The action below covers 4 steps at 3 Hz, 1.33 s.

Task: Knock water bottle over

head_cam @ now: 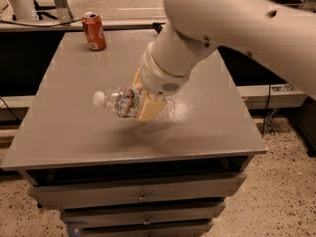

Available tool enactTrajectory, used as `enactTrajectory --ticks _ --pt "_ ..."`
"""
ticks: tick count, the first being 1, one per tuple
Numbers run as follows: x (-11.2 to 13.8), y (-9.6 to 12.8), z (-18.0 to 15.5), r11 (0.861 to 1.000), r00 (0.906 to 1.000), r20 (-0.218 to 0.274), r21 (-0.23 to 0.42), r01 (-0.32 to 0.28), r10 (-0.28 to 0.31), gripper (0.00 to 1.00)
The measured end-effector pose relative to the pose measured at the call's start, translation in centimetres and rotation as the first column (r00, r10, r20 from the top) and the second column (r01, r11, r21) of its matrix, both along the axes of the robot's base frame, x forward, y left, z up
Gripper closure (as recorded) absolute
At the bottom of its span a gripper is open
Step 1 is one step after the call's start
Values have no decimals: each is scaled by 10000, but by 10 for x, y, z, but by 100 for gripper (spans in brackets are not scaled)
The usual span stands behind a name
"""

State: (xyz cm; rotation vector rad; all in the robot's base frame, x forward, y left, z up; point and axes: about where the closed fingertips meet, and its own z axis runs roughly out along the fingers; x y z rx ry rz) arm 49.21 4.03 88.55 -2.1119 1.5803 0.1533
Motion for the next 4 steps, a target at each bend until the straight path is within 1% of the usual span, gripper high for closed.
enactTrajectory --ticks 1,2,3,4 --pt "-8 0 -33 9807 9972 473 -1897 -477 577 100" --pt "1 -6 -50 9417 9914 935 -3318 -559 918 93" --pt "3 -8 -50 9343 9904 984 -3521 -565 970 78" --pt "11 -11 -47 9204 9883 702 -3782 -989 1351 54"
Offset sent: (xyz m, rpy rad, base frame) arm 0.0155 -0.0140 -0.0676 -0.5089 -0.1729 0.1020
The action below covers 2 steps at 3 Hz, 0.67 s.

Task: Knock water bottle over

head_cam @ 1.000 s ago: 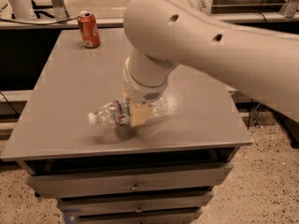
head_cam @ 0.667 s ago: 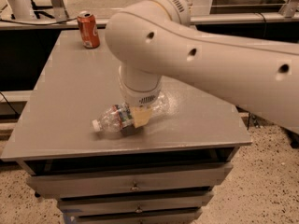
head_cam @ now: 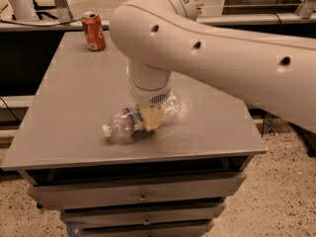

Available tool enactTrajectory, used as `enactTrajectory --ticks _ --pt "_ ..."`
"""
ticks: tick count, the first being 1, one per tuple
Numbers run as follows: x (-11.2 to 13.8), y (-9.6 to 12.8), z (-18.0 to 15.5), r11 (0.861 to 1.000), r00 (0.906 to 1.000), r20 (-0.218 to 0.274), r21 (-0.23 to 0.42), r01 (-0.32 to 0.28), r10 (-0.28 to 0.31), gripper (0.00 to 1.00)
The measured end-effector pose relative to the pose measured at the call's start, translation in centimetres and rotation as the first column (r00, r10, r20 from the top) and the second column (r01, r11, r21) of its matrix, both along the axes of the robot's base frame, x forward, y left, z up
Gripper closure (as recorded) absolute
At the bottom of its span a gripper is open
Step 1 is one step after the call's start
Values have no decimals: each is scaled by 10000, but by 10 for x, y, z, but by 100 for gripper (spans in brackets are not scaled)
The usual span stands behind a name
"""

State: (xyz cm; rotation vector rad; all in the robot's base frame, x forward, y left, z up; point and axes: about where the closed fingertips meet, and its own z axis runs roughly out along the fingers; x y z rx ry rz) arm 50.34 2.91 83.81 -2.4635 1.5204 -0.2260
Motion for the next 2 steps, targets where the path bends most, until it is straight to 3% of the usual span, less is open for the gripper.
enactTrajectory --ticks 2 --pt "5 -9 1 9921 9903 -908 -584 -1108 1052 8"
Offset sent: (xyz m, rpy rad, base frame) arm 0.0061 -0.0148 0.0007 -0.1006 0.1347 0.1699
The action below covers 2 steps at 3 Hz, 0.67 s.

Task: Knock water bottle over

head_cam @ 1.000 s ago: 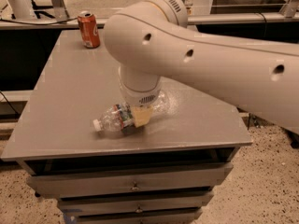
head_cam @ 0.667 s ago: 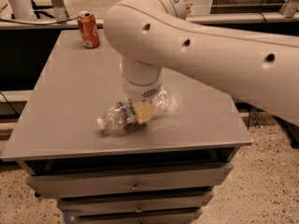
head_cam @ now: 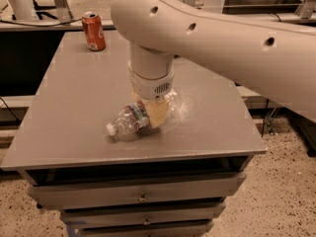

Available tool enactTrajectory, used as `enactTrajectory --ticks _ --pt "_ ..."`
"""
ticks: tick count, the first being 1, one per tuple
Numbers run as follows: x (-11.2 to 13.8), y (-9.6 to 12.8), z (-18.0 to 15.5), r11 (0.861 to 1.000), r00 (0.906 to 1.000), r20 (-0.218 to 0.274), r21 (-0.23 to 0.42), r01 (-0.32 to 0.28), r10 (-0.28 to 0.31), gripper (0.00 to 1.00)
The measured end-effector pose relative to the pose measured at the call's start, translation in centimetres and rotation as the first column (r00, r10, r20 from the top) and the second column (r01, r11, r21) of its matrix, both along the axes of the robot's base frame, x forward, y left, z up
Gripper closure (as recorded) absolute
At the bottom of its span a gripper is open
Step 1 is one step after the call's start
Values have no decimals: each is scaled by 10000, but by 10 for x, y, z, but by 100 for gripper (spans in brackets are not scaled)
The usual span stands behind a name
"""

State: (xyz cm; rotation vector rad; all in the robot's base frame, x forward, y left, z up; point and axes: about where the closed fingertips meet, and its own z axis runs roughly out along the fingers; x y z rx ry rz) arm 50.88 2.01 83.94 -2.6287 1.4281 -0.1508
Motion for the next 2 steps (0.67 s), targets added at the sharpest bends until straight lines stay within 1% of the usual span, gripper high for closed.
enactTrajectory --ticks 1,2 --pt "-4 -8 -6 9985 9985 -376 -336 -421 409 0" --pt "-5 -12 -4 9987 9985 -390 -304 -407 395 0"
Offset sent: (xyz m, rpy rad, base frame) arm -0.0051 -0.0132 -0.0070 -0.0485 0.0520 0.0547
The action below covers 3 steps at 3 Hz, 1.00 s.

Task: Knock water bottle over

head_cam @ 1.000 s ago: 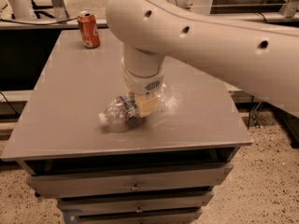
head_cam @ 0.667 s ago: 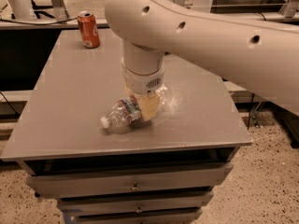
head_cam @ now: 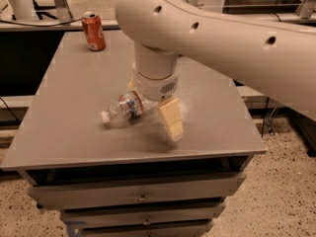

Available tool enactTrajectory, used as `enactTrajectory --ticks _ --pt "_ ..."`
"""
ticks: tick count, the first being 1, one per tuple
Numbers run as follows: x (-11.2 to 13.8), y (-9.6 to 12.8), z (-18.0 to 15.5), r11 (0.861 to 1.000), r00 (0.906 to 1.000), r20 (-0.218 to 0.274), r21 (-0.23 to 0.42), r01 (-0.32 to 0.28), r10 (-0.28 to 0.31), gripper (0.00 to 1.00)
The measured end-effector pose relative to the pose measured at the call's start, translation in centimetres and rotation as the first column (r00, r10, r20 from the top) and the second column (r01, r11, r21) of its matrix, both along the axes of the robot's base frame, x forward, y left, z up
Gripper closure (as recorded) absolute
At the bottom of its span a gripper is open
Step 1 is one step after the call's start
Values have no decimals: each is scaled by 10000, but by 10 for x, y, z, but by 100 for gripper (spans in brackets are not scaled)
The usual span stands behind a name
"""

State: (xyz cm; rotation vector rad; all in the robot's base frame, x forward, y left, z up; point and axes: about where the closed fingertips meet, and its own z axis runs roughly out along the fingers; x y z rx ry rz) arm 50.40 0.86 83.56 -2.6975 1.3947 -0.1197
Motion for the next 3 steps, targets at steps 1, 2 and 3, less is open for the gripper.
enactTrajectory --ticks 1,2,3 --pt "-1 -6 9 9997 9998 72 211 158 -160 0" --pt "6 -22 24 9941 9975 -59 832 701 -699 0" --pt "28 -63 39 9526 9796 -646 2293 2002 -1903 0"
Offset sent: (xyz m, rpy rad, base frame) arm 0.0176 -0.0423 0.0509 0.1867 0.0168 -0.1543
